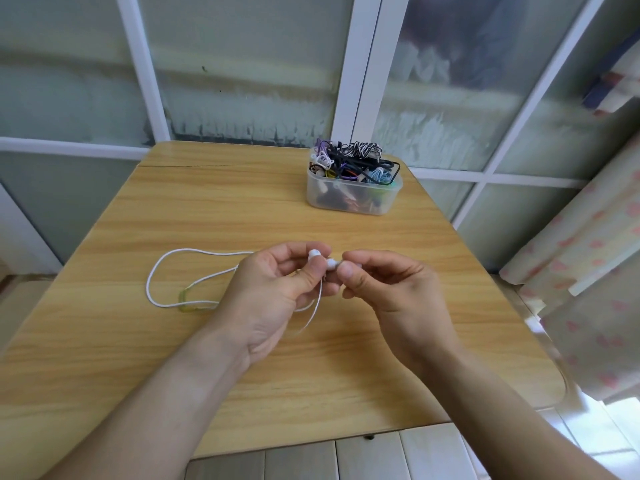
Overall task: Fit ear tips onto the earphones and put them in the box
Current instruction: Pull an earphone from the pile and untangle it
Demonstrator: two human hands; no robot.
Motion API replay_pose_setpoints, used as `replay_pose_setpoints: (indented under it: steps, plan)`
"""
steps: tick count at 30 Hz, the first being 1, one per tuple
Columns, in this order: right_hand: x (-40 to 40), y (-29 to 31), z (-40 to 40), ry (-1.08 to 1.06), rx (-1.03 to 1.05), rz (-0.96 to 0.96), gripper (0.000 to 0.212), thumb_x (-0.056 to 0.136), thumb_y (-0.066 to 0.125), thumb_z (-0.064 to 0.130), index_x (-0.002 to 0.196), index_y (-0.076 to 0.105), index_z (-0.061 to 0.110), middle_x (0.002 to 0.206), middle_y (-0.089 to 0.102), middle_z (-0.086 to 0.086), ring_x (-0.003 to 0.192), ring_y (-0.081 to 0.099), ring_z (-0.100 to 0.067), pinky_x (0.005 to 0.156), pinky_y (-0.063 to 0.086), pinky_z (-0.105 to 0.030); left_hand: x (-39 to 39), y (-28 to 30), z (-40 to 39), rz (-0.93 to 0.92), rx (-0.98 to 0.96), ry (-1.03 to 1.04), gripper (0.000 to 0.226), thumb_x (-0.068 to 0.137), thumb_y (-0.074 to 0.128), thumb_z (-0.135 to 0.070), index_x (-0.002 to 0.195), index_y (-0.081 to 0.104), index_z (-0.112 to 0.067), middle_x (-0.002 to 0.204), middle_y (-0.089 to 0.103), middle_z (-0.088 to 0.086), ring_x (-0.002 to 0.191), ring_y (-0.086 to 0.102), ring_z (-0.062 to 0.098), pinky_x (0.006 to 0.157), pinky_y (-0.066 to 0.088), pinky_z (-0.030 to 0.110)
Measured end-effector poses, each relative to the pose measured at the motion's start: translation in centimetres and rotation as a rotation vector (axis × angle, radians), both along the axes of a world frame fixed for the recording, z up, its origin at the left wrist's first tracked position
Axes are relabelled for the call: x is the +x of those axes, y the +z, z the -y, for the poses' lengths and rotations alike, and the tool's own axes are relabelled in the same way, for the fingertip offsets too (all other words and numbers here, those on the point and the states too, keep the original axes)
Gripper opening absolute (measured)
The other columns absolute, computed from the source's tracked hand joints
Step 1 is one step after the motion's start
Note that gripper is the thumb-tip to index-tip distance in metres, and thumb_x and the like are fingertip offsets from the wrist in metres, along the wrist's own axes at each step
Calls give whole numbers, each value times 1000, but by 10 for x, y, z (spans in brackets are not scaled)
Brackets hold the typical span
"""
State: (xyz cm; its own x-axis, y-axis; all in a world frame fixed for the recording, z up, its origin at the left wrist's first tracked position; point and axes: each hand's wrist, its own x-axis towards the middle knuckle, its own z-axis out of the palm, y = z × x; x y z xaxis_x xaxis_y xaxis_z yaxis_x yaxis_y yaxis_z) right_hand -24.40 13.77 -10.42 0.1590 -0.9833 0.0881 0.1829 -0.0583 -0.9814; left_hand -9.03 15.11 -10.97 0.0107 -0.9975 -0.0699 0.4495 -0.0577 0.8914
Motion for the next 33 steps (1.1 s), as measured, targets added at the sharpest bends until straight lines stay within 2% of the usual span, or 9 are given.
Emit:
replay_pose_setpoints:
  steps: [4,8,13,16,22,27,33]
  plan:
    - [-1,0,1,76,95,66,26,61,80,12,86,77,9,89,74,-20,78,71,-29,76,57,-30,1,0,-1,105,-58,29,18,78,66,-9,95,65,-4,79,73,10,60,67,16,61,54,20]
    - [-8,5,2,187,148,32,35,66,75,8,101,72,3,98,74,-21,93,73,-31,86,57,-30,8,0,1,234,-118,79,8,86,63,-2,93,67,-5,76,73,11,61,66,18,62,55,23]
    - [-9,5,4,174,145,41,22,70,72,6,91,75,4,90,74,-18,79,72,-26,75,58,-28,8,-1,0,329,-173,71,9,87,63,1,93,67,-3,70,70,12,62,65,21,62,55,24]
    - [-11,5,5,166,91,-81,21,69,75,10,90,75,4,86,74,-17,76,71,-24,72,59,-32,7,0,-1,328,-184,52,9,86,63,3,92,67,-4,68,70,9,59,65,17,60,54,22]
    - [-18,9,7,206,-11,-232,17,69,78,5,86,76,2,75,73,-15,66,70,-26,66,57,-29,7,0,-2,328,-186,11,9,86,63,3,91,67,-3,68,70,7,56,63,15,59,53,21]
    - [-17,7,7,219,-30,-222,18,70,76,5,87,75,0,77,74,-18,66,71,-26,65,59,-30,9,2,-1,387,-200,-33,6,84,65,-4,89,68,-6,65,68,10,52,58,15,57,51,22]
    - [-17,7,5,251,48,-185,20,71,75,8,90,74,0,77,73,-19,67,71,-24,64,59,-29,6,3,-3,424,-225,-13,10,84,64,4,85,68,-6,59,66,6,49,57,12,52,49,20]
